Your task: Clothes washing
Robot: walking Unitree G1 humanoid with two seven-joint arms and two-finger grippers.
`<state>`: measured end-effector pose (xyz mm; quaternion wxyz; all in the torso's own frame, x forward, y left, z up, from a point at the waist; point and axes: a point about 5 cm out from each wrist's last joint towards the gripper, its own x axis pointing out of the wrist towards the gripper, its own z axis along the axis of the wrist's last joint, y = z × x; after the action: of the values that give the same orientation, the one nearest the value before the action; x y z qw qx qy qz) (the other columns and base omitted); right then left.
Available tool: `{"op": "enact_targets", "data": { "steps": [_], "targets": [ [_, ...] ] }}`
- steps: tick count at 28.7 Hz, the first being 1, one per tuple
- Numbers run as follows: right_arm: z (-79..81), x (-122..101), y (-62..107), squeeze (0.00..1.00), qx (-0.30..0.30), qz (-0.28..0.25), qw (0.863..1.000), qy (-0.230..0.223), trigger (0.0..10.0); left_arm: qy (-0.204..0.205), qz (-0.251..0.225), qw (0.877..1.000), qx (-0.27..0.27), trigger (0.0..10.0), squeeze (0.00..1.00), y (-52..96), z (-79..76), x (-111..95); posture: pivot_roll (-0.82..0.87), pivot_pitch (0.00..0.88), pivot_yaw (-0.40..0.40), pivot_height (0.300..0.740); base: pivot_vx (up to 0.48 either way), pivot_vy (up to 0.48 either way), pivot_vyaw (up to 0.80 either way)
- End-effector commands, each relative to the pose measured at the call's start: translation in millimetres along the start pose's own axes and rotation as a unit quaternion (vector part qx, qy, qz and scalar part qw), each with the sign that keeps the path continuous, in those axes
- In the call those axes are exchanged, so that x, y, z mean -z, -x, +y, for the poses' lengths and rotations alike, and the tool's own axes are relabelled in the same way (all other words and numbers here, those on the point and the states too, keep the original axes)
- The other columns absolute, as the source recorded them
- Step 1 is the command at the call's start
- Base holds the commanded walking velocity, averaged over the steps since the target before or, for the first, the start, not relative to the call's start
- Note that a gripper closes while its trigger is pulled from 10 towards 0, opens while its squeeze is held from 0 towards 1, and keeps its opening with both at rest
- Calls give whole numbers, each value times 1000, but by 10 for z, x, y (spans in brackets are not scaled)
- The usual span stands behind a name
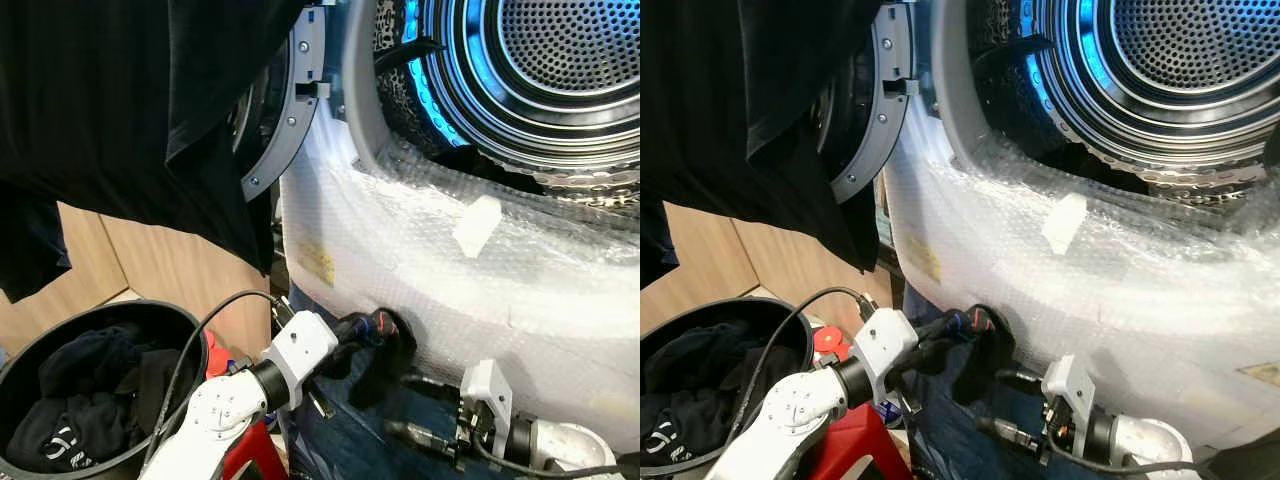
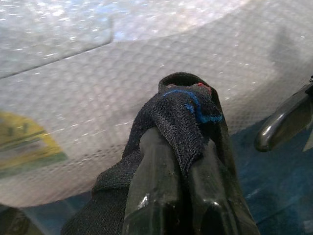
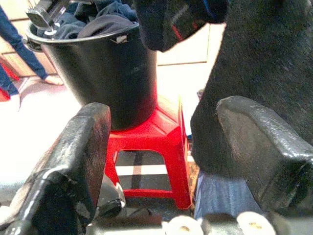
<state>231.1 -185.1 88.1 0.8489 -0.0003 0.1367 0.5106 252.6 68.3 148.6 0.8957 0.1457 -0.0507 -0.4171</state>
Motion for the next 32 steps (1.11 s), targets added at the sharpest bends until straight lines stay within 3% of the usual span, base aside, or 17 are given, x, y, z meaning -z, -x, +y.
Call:
{"op": "enact_targets", "data": {
  "steps": [1, 7, 16, 21, 26, 32],
  "targets": [
    [8, -74, -16, 0, 5, -10, 1000, 8, 10000, -2, 6, 1000, 4, 10000, 0, -32, -30, 5, 14, 0, -13, 740, 0, 0, 0],
    [-8, -114, -151, 0, 87, -32, 996, 15, 10000, -4, 8, 1000, 3, 10000, 0, -155, -75, -36, 12, 0, -11, 740, 0, 0, 0],
    [57, -186, -294, 0, 148, -73, 986, -15, 10000, -55, 39, 994, -85, 10000, 0, -365, -36, 14, 7, 0, -9, 740, 0, 0, 0],
    [70, -173, -334, 0, 166, -64, 984, -19, 10000, -50, 36, 994, -87, 10000, 0, -457, -129, 8, 4, 0, -9, 740, 0, 0, 0],
    [8, -169, -426, 0, 225, -56, 971, -52, 10000, -50, 7, 996, -71, 10000, 0, -590, -282, -78, 5, 0, -11, 740, 0, 0, 0],
    [56, -167, -524, 0, 232, -67, 967, -78, 10000, -38, -18, 997, -61, 10000, 0, -633, -346, -132, 4, 0, -13, 740, 0, 0, 0]
  ]
}}
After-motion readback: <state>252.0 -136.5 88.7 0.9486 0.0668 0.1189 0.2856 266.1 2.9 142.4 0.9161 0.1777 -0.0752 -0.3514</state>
